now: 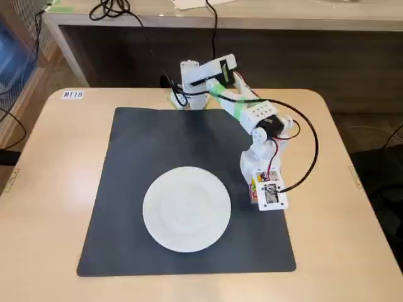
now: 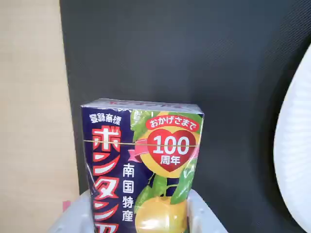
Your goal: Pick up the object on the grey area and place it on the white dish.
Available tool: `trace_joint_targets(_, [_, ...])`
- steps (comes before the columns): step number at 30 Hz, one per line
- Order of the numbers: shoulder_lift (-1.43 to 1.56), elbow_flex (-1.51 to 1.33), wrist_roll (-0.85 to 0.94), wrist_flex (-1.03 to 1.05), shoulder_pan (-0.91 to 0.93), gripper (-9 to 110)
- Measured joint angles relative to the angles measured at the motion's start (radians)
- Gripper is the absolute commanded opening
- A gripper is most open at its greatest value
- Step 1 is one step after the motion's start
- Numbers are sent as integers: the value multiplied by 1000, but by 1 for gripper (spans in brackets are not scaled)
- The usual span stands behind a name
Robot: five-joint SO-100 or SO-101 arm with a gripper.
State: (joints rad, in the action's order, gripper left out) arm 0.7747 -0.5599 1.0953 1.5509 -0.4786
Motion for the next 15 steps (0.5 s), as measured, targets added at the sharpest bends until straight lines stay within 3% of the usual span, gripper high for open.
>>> trace_joint_targets(15, [0,161,9,129,218,19])
